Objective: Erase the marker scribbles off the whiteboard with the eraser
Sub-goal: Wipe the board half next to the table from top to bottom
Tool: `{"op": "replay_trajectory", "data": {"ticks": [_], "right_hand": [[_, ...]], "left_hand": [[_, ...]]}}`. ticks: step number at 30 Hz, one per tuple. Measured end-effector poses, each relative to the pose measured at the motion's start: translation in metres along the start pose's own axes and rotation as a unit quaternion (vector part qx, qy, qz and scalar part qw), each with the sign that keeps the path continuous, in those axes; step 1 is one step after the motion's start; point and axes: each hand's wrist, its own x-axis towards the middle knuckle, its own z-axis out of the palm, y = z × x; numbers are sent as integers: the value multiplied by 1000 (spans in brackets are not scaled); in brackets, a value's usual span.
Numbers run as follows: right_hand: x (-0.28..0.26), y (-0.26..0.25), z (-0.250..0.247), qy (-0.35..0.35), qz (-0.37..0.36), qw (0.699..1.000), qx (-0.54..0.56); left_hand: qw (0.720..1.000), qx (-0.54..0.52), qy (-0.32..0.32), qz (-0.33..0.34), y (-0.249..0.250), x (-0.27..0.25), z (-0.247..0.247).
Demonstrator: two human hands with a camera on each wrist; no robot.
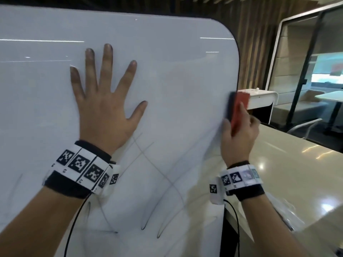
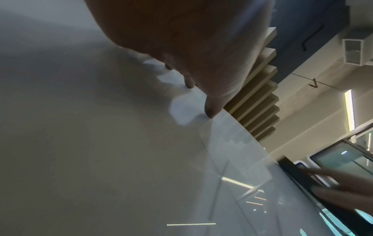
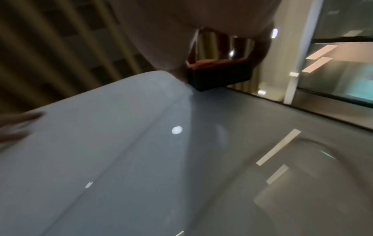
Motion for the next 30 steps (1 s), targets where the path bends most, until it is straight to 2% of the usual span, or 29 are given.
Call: {"op": "replay_trajectory", "data": {"ticks": [2, 4, 6, 8, 10, 12, 13, 14, 16, 18, 20, 21, 23, 25, 26, 28, 30], "right_hand": [[-9, -25, 13, -39, -115, 993, 0], [-27, -31, 23, -46, -163, 985, -19], [-51, -9, 23, -22, -106, 994, -19], [-77, 21, 14, 1, 12, 1000, -4], [-87, 32, 8, 10, 110, 994, 17], [-76, 18, 14, 27, 162, 985, 55], [-66, 4, 19, 35, 154, 985, 69], [-55, -14, 24, 32, 115, 990, 69], [-39, -46, 32, -1, -34, 999, 37], [-31, -56, 34, -47, -156, 987, -3], [-29, -36, 28, -56, -186, 980, -34], [-31, -19, 23, -44, -159, 986, -35], [-38, 7, 12, -16, -28, 999, -6], [-40, 14, 10, 18, 103, 994, 24], [-38, 7, 12, 31, 140, 989, 38], [-32, -16, 20, 32, 141, 987, 66], [-31, -44, 27, -9, 24, 997, 75]], "left_hand": [[1000, 4, -2, -2, -1, 0, 0], [1000, 9, -4, 0, -1, -1, -1], [1000, 7, -3, 3, -4, -2, -1], [1000, 8, -6, 6, -5, -1, 0], [1000, 20, -10, 3, -5, -2, -1], [999, 31, -17, 2, -4, -2, -3], [999, 32, -20, 2, -3, -3, -4], [999, 31, -23, 1, -2, -3, -5], [999, 30, -25, 0, -1, -4, -6], [999, 28, -27, 1, -3, -4, -6], [999, 24, -25, 4, -4, -5, -5], [999, 25, -22, 4, -5, -4, -4], [999, 28, -20, 3, -5, -5, -4], [999, 31, -18, 3, -4, -5, -4], [999, 32, -17, 4, -3, -5, -4], [999, 27, -20, 4, -1, -6, -4], [1000, 21, -20, 2, -2, -6, -3]]}}
